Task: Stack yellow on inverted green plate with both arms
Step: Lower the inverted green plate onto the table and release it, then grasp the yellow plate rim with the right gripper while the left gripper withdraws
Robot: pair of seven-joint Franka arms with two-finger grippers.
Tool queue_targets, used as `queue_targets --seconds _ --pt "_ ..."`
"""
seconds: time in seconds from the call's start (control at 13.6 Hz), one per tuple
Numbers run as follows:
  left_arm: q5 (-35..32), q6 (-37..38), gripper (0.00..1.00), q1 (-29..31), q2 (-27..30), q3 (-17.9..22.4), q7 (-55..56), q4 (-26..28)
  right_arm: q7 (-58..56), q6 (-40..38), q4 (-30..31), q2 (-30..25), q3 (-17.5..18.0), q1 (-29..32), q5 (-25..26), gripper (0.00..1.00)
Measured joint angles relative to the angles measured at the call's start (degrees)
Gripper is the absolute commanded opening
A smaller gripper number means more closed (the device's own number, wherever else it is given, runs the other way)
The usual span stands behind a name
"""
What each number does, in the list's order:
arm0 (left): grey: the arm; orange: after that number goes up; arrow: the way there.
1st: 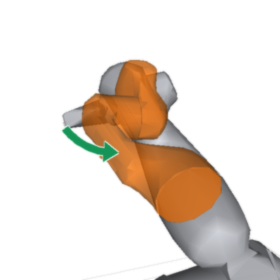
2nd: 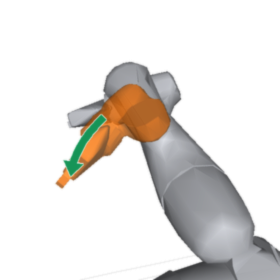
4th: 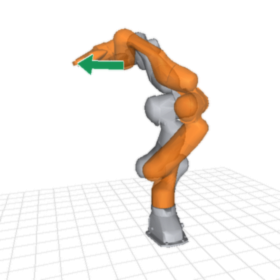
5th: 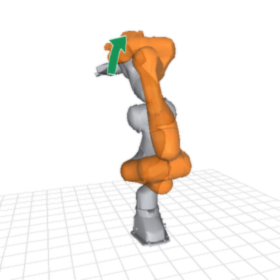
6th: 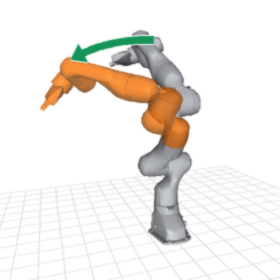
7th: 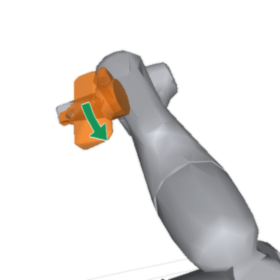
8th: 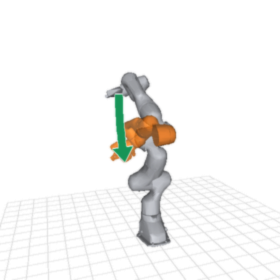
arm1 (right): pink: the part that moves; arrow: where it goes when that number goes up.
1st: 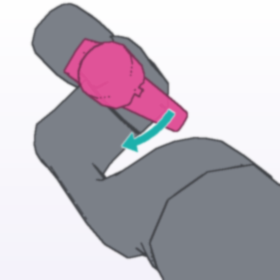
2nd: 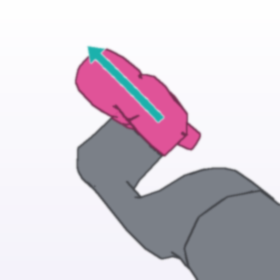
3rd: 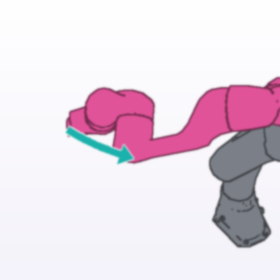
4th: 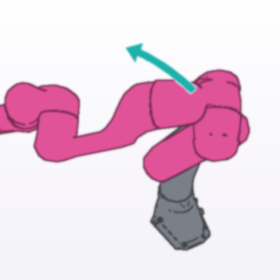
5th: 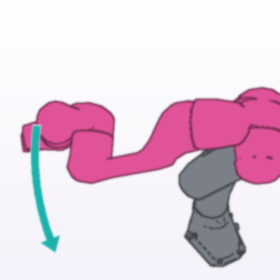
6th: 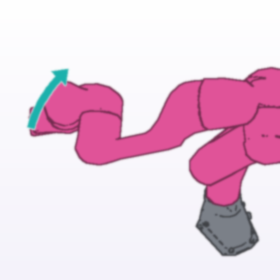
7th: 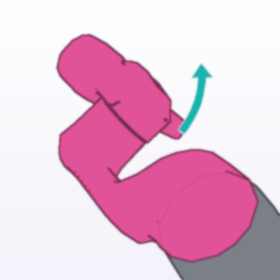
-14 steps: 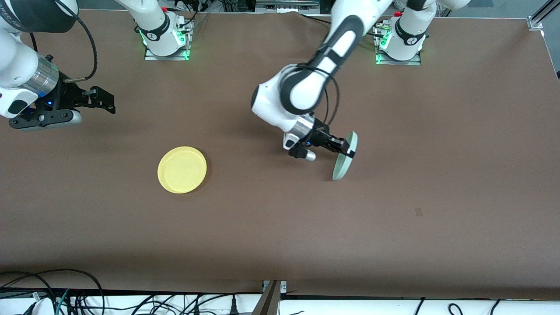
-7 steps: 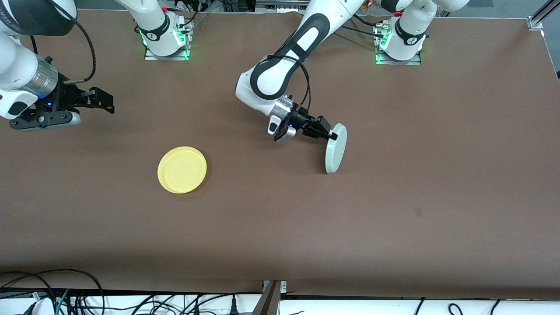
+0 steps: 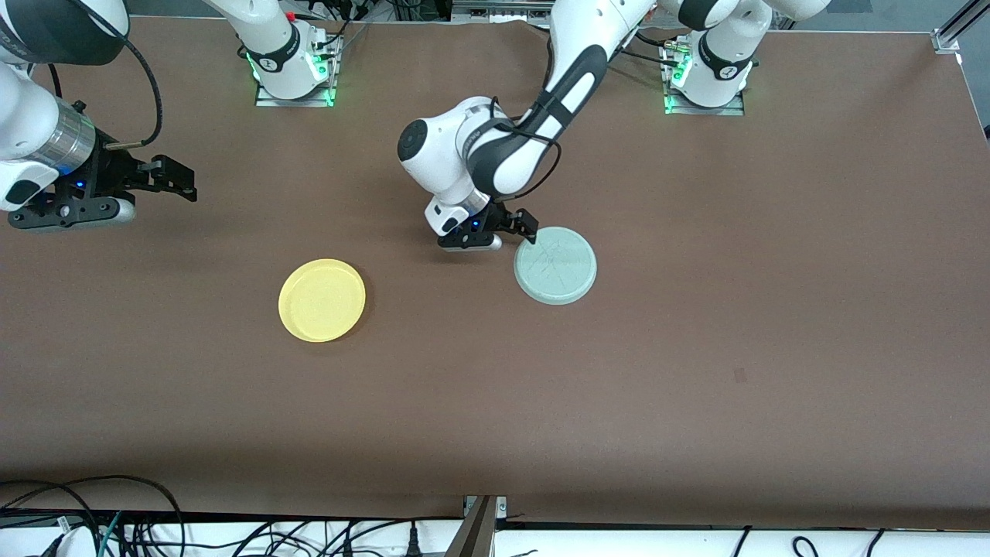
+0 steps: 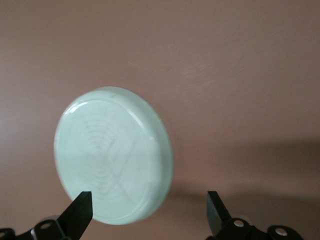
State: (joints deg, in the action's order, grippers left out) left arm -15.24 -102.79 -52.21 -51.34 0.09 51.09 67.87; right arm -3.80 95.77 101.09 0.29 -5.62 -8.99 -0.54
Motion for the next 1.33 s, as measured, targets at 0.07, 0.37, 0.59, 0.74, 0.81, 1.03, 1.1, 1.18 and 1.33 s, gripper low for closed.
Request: queue_targets --seconds 0.07,0.37,0.59,0.74,0.81,1.03,1.1,1.18,1.33 --pt "2.69 -1.01 1.0 1.22 0.01 0.07 0.09 -0.45 0.0 0.66 0.64 0.15 -0.06 0.0 0.0 1.0" --pt "5.31 0.72 1.0 10.44 4.41 0.73 -0.6 -2.86 -0.33 7.81 4.89 2.92 -0.03 -0.03 0.01 1.0" --pt "6.93 6.66 1.0 21.07 12.84 0.57 -13.11 -3.18 -0.51 16.04 6.71 10.12 0.21 -0.1 0.01 1.0" --pt "7.66 11.59 1.0 27.44 17.25 0.52 -22.26 -3.12 -0.6 23.55 7.65 15.8 0.42 -0.2 0.01 1.0" --pt "7.74 13.25 1.0 30.27 18.86 0.45 -26.12 -3.07 -0.62 27.2 8.21 18.33 0.59 -0.3 0.01 0.98" --pt "11.0 15.47 1.0 36.9 22.6 0.53 -35.92 -2.76 -0.64 34.11 8.69 24.06 0.76 -0.62 0.01 0.95" --pt "11.68 15.99 1.0 38.28 24.03 0.68 -38.31 -1.97 -0.65 35.42 8.69 25.21 0.76 -0.74 0.01 0.93" --pt "11.82 16.23 1.0 39.4 25.96 0.84 -40.11 -0.38 -0.65 36.63 8.69 26.16 0.77 -0.84 0.01 0.91" --pt "11.87 15.95 1.0 42.02 30.81 1.07 -44.57 4.33 -0.66 38.26 8.68 27.52 0.81 -0.92 0.01 0.87"
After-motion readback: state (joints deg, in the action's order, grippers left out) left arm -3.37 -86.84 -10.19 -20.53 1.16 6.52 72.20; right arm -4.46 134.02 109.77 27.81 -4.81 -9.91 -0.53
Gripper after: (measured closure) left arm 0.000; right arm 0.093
